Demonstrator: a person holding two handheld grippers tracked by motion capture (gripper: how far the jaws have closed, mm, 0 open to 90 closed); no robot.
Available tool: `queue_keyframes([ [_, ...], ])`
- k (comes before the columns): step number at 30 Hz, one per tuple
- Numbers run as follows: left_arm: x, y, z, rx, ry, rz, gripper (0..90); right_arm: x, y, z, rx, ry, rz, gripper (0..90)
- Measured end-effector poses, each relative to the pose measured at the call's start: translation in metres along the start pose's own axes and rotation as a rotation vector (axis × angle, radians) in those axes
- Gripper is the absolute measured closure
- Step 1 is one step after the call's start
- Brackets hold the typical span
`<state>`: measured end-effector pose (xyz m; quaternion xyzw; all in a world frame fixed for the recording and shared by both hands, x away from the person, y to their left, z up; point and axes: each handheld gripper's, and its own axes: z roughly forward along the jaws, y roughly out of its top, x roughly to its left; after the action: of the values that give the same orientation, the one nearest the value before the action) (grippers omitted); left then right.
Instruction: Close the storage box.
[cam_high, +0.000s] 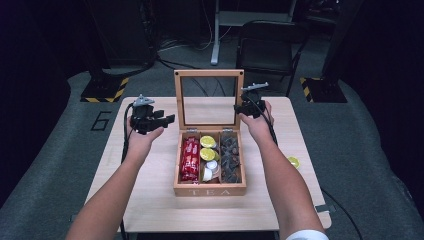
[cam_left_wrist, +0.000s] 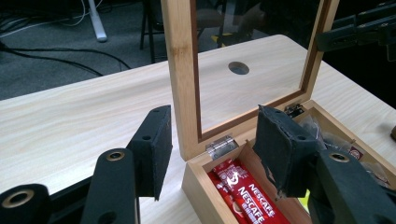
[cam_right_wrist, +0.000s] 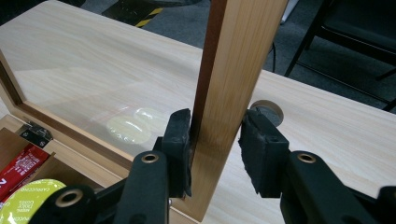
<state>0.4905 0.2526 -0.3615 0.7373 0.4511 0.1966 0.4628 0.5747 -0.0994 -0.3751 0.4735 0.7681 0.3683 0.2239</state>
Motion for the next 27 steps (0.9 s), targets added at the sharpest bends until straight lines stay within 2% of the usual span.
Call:
queue_keyframes([
  [8,-0.002,0.000,0.002,0.002,-0.001,-0.002,46.3,0.003,-0.002,-0.003,-0.010,-0.016,0.004,63.7],
  [12,-0.002,0.000,0.009,0.009,0.000,0.002,46.3,0.007,-0.004,-0.006,-0.019,-0.032,-0.006,63.8],
  [16,-0.003,-0.002,0.019,0.009,0.000,-0.018,46.1,0.009,-0.006,-0.009,-0.027,-0.033,-0.001,64.0],
  [21,-0.003,-0.004,0.031,0.009,0.038,-0.024,47.0,0.010,-0.009,-0.012,-0.037,-0.036,-0.002,64.3],
  [24,-0.002,-0.002,0.031,-0.021,0.050,-0.017,47.1,0.011,-0.010,-0.013,-0.044,-0.035,-0.008,64.4],
  [27,0.000,0.001,0.031,-0.026,0.066,-0.013,49.7,0.012,-0.011,-0.014,-0.044,-0.037,-0.010,64.4],
])
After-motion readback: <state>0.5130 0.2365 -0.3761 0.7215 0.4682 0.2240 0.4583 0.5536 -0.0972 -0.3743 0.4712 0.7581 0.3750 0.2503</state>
